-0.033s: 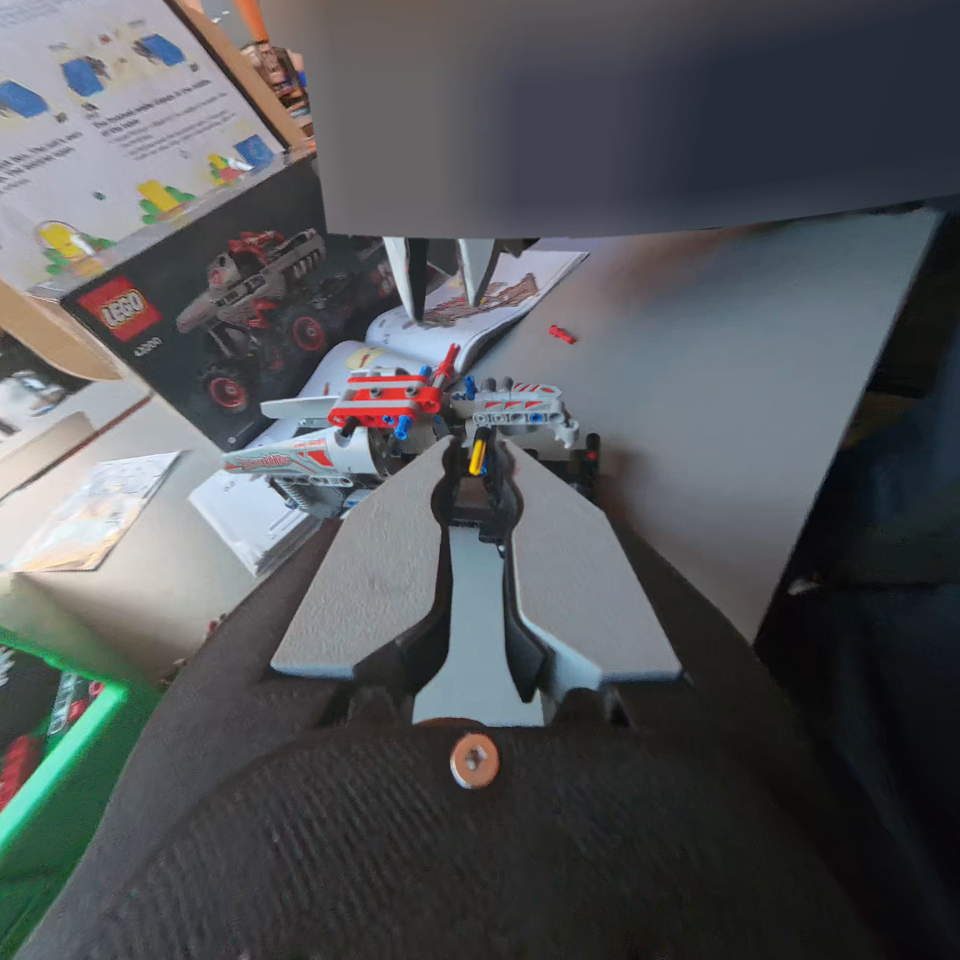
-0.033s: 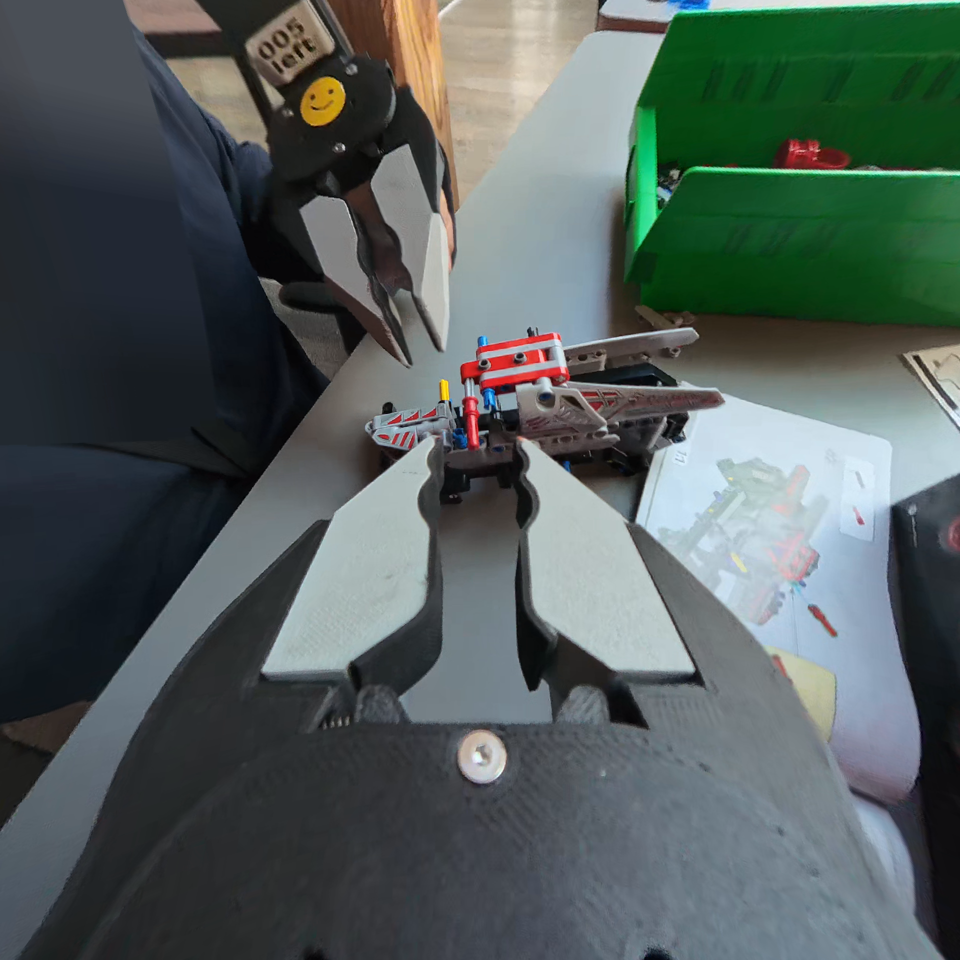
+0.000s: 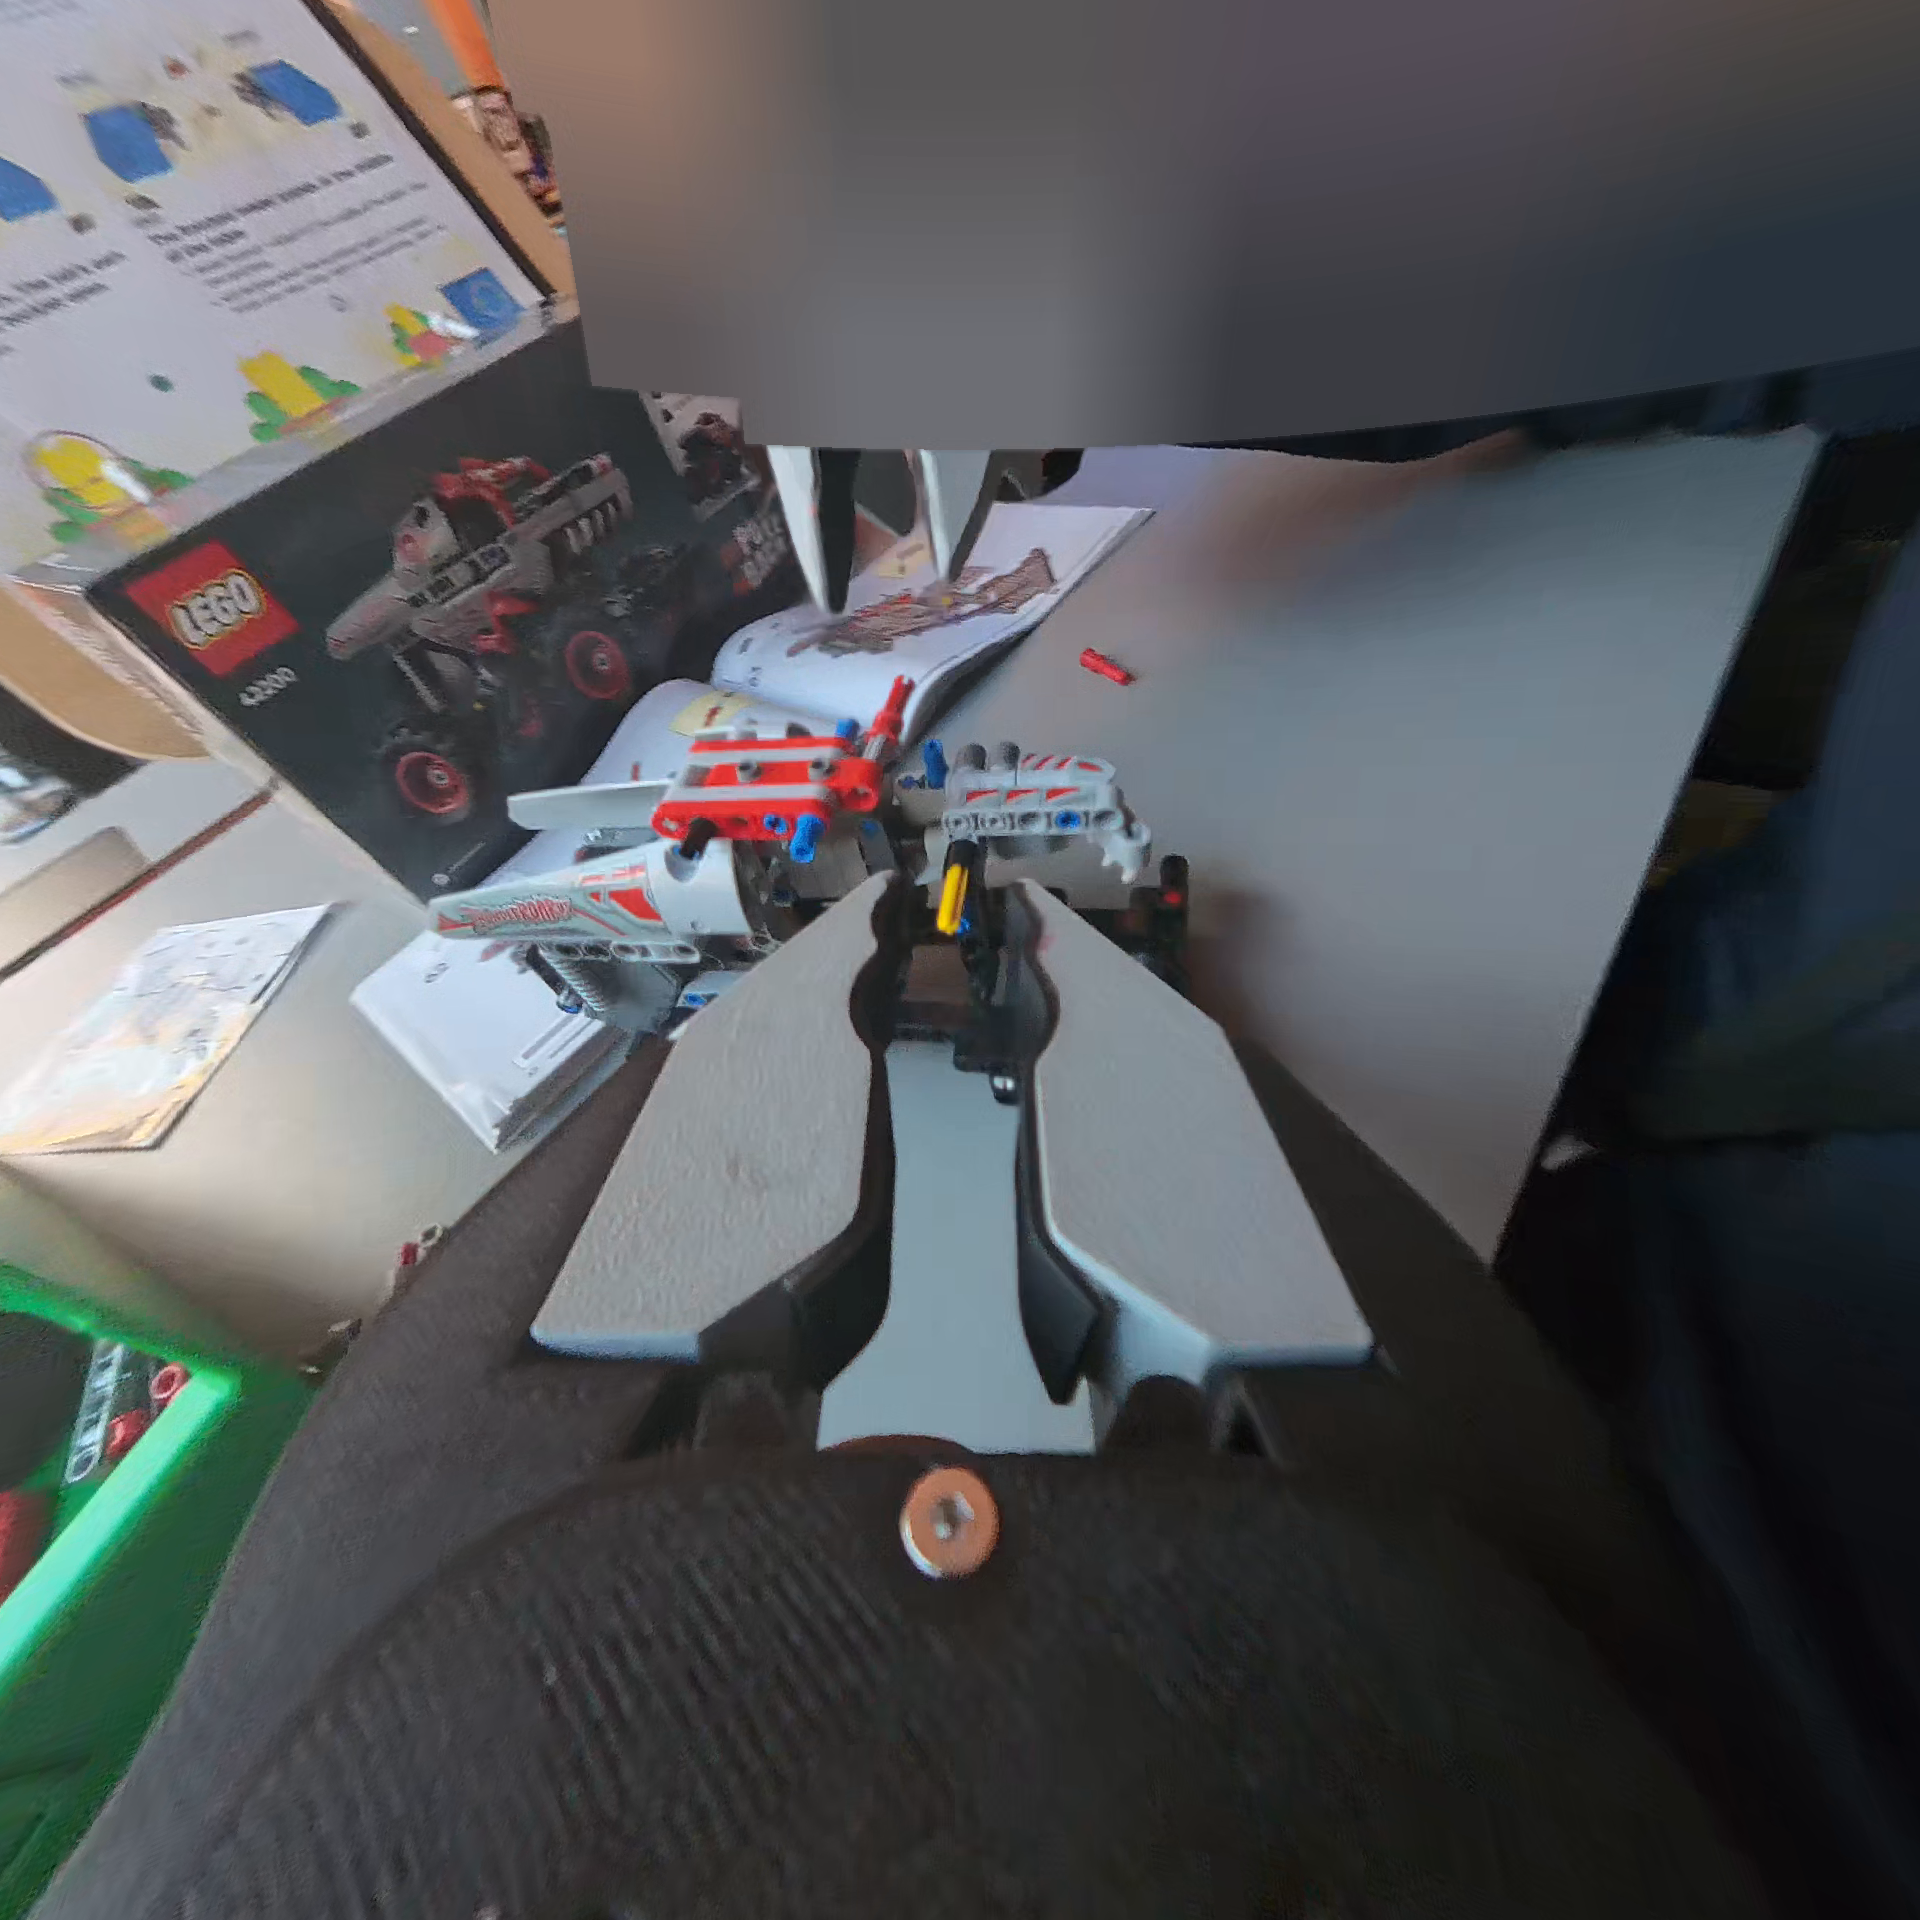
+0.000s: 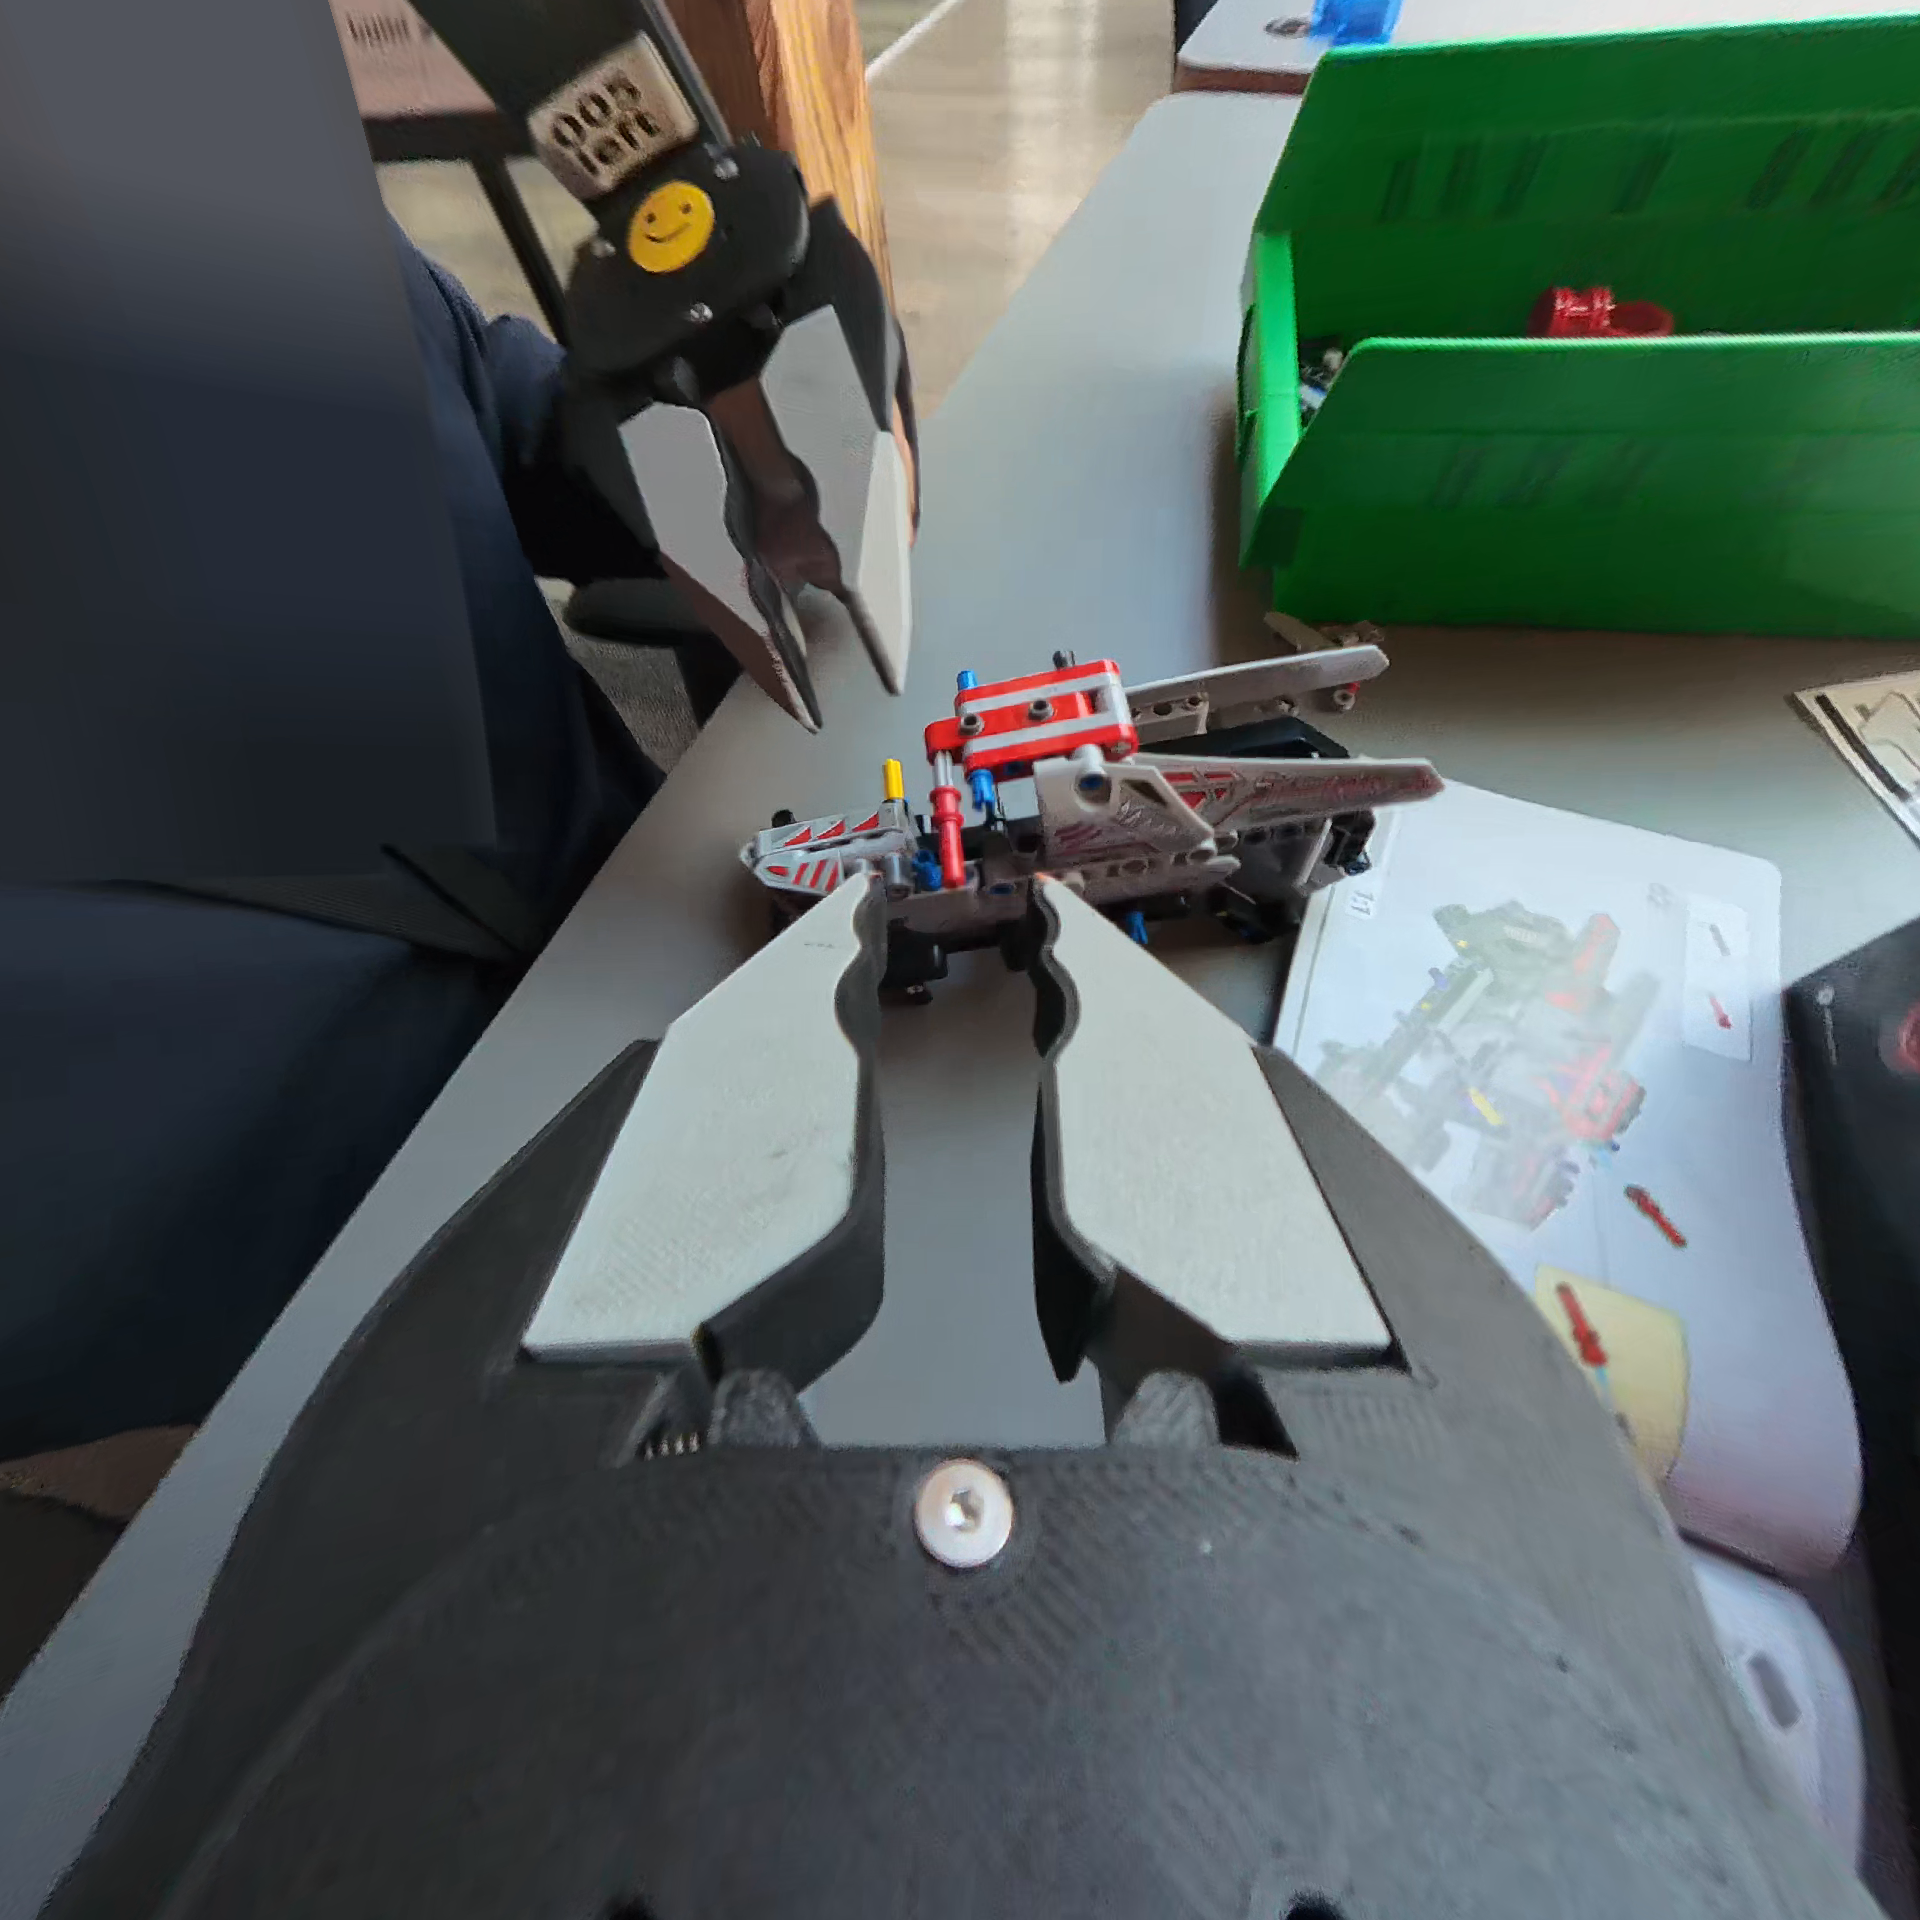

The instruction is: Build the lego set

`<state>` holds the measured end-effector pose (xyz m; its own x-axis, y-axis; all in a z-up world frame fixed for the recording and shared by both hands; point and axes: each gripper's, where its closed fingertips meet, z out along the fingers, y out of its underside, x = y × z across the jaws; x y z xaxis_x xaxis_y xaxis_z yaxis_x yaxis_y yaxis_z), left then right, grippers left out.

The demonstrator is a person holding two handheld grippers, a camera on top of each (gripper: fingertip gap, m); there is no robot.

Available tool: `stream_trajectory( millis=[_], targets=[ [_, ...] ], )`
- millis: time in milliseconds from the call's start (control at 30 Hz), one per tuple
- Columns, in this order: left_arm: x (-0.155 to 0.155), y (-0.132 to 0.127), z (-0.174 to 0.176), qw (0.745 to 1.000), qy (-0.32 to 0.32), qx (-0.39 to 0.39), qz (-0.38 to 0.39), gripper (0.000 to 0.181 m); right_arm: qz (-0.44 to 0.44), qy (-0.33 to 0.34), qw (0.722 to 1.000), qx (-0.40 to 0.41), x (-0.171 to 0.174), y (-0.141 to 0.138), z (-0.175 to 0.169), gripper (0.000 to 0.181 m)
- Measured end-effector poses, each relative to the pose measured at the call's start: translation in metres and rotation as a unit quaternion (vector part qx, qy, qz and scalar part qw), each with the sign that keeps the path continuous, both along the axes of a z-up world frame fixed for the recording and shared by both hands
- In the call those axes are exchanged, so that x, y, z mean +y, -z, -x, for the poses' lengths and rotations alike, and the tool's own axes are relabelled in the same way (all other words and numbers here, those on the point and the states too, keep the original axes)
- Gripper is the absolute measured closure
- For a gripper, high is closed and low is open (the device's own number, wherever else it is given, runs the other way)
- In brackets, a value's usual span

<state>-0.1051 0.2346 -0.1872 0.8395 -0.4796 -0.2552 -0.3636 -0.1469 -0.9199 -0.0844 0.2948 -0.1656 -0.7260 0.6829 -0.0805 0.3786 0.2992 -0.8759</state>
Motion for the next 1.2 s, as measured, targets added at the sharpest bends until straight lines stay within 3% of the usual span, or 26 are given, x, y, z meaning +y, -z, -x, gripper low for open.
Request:
stream_trajectory(
  millis=[167, 333, 567, 867, 967, 1200],
  targets=[
    [-0.006, 0.006, 0.022, 0.999, 0.048, 0.007, -0.014, 0.161, 0.068, 0.034, 0.997, -0.009, 0.004, 0.003, -0.020, 0.154],
    [0.004, -0.001, 0.036, 0.995, 0.078, 0.025, -0.064, 0.164, 0.065, 0.083, 0.994, 0.013, 0.008, 0.012, -0.022, 0.153],
    [0.013, -0.004, 0.056, 0.993, 0.077, -0.086, 0.004, 0.150, 0.054, 0.120, 0.990, 0.050, -0.001, 0.004, -0.015, 0.153],
    [0.022, -0.001, 0.069, 0.995, 0.026, -0.091, 0.013, 0.151, 0.024, 0.189, 0.978, 0.080, -0.031, -0.004, 0.002, 0.133],
    [0.024, -0.003, 0.075, 0.995, 0.007, -0.098, 0.006, 0.151, 0.004, 0.260, 0.961, 0.095, -0.033, -0.001, 0.008, 0.119],
    [0.029, 0.006, 0.077, 0.998, -0.029, -0.053, 0.016, 0.147, 0.007, 0.385, 0.917, 0.099, -0.040, 0.013, 0.005, 0.108]
  ],
)
